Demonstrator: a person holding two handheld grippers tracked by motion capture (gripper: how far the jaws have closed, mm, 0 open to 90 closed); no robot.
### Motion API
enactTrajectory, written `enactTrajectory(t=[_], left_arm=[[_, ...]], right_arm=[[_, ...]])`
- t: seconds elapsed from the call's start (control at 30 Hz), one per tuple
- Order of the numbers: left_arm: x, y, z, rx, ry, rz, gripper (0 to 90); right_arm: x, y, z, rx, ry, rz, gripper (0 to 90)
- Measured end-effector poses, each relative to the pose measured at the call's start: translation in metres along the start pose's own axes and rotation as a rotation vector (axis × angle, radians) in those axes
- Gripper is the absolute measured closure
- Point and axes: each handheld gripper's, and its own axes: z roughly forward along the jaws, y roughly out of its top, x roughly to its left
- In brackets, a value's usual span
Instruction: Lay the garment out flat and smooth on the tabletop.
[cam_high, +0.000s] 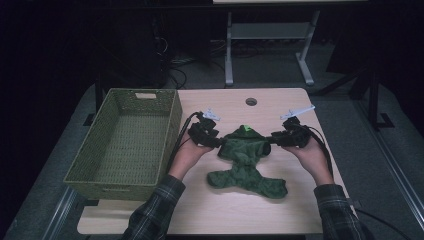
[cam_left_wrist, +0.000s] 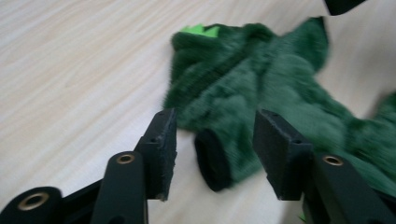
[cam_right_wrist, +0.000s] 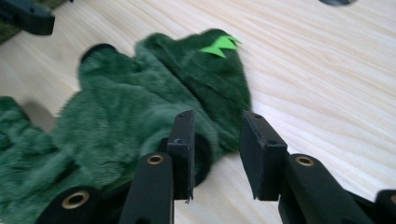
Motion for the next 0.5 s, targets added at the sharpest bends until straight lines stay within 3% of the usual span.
enactTrajectory(t=[0.13,0.27,0.5], left_arm=[[-0.012,-0.011,-0.008,0.0,-0.023,0.011,43.9],[-0.023,-0.024,-0.014,-0.014,-0.038,0.014,39.7],[-0.042,-0.051,-0.023,-0.013,-0.042,0.028,30.8]], right_arm=[[0.009,-0.005,-0.003,0.001,0.02,0.008,62.8],[0.018,-0.011,-0.005,-0.032,0.03,-0.008,62.1],[0.035,-0.023,-0.007,-0.042,0.033,-0.011,59.8]])
